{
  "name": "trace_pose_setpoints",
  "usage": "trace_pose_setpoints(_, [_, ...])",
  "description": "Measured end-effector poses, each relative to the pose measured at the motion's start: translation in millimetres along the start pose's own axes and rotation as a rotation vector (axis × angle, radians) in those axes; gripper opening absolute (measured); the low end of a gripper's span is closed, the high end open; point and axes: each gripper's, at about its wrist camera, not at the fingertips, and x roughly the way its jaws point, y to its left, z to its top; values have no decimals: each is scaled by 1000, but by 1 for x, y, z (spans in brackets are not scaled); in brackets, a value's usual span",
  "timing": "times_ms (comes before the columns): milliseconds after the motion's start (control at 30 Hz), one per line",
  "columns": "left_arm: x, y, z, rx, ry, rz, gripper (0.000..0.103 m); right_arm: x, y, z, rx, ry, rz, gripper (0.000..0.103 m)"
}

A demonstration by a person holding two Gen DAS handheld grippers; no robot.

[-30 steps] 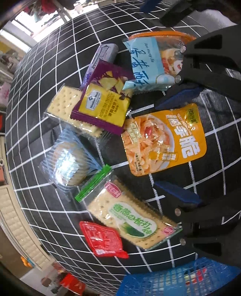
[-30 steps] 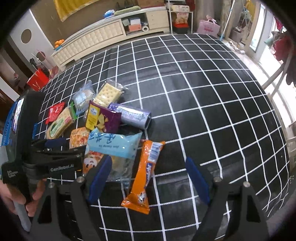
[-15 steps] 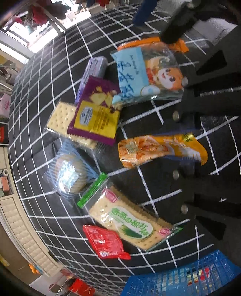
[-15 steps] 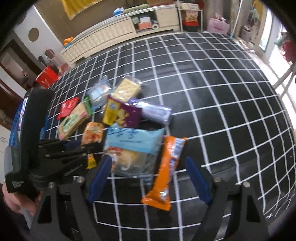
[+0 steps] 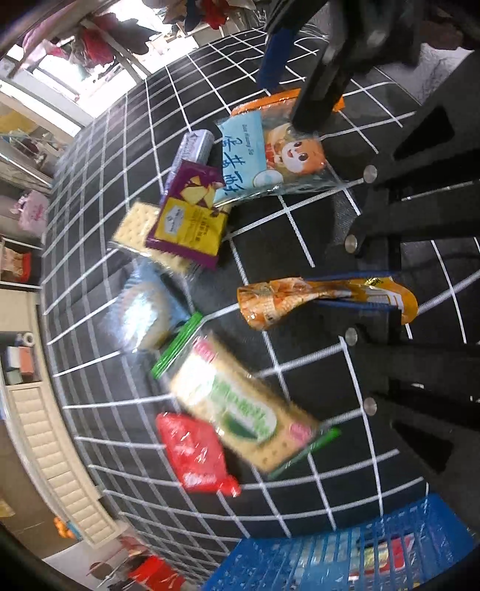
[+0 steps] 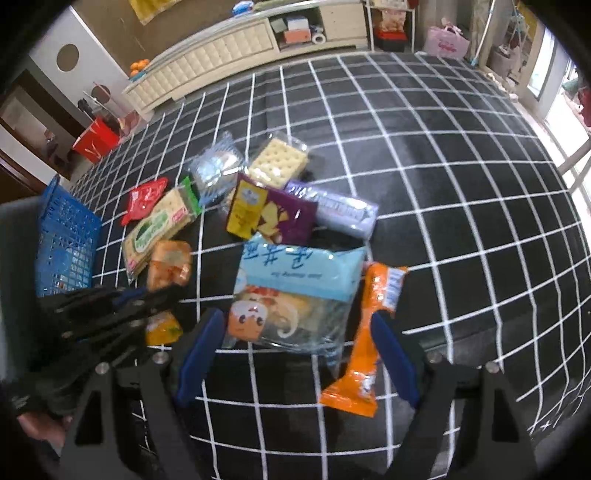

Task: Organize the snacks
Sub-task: 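Grasp the blue-labelled bread bag with the right tool and lift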

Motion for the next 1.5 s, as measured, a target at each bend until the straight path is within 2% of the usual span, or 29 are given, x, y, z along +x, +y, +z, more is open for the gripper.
trace_pose_setpoints(233, [-21, 13, -2, -18, -37, -24, 8, 27, 16, 9, 1, 46, -64, 85])
trace_pose_setpoints(333, [-23, 24, 1, -32, -41, -37, 8, 37, 23, 14, -27, 57, -112, 85])
trace_pose_setpoints(433, [-21, 36, 3, -47, -37, -42, 8, 49, 26, 15, -29, 77, -120, 84])
trace_pose_setpoints(467, [-21, 40, 2, -53, -37, -46, 8, 54, 28, 14, -41, 92, -128, 81])
trace_pose_setpoints(533, [-17, 44, 5, -56, -37, -50, 8, 53, 30, 11, -61, 68, -152, 74])
trace_pose_setpoints(567, [-18, 44, 4, -57, -40, -57, 8, 50, 32, 9, -64, 54, -147, 71])
trace_pose_setpoints(733, [-33, 49, -2, -67, -57, -60, 8, 23, 45, 3, -70, 3, -92, 70])
trace_pose_setpoints(933, [-80, 57, -14, -71, -115, -51, 8, -22, 76, -4, -111, -78, -50, 70])
trace_pose_setpoints(1300, [-183, 96, -59, -87, -236, -16, 8, -96, 159, -17, -212, -221, 24, 70])
trace_pose_setpoints(1500, [-220, 125, -85, -109, -289, 22, 8, -112, 210, -28, -281, -255, 66, 70])
